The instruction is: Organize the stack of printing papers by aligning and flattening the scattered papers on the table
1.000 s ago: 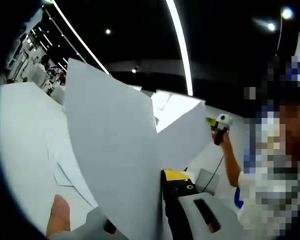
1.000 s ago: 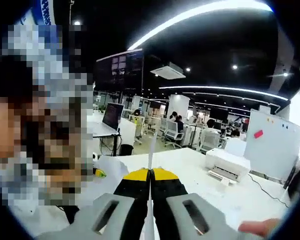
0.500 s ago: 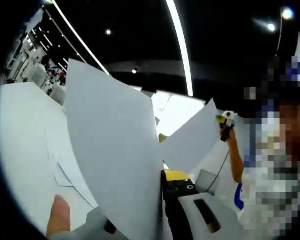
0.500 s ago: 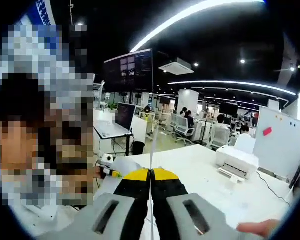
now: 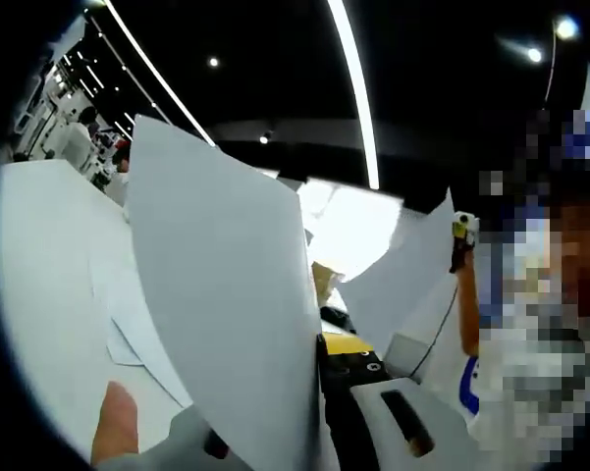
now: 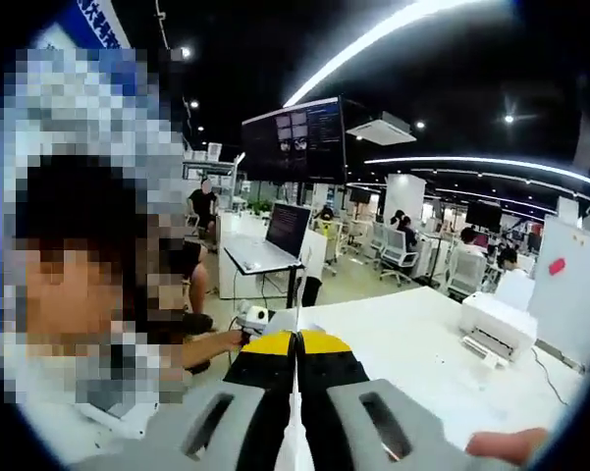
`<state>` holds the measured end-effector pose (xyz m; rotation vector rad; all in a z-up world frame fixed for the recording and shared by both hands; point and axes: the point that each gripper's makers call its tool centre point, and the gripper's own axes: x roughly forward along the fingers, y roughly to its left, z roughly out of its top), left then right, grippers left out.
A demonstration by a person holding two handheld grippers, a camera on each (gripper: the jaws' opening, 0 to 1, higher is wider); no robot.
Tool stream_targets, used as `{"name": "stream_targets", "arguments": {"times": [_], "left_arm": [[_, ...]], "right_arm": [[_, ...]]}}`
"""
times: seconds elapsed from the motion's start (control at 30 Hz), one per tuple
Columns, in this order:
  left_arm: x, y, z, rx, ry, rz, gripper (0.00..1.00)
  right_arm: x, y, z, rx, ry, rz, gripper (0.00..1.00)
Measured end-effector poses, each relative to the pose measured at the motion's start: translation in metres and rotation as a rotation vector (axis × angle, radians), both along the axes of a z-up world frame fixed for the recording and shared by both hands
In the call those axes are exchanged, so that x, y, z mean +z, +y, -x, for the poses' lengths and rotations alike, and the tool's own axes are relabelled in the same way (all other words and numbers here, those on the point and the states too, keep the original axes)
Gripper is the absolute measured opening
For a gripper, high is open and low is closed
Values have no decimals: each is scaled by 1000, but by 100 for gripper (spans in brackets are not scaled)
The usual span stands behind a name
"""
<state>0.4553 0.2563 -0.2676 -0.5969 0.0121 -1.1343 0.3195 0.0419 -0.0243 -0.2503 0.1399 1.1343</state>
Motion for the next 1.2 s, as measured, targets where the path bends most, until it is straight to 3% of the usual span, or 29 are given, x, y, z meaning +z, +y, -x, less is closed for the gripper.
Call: {"name": "stream_targets", "arguments": {"times": [0.2, 0.37, 0.57, 0.7, 0.87, 0.97, 1.2], "left_arm": [[1, 1, 0, -1, -1, 4, 6], [1, 1, 0, -1, -1, 6, 6], [1, 3, -2, 0, 0, 7, 6], [1, 5, -3, 0, 2, 10, 6], [1, 5, -3, -1, 7, 12, 6], [1, 5, -3, -1, 9, 14, 6], [1, 5, -3, -1, 11, 14, 6]], "right_arm": [[-19, 19, 11, 67, 68, 20, 0], [-38, 32, 5, 101, 144, 16, 0], [-63, 41, -17, 120, 276, 13, 0], [-93, 50, -38, 106, 317, 43, 0], [-116, 56, -64, 82, 352, 70, 0], [-121, 55, -81, 77, 393, 78, 0], [-128, 53, -98, 60, 404, 92, 0]]}}
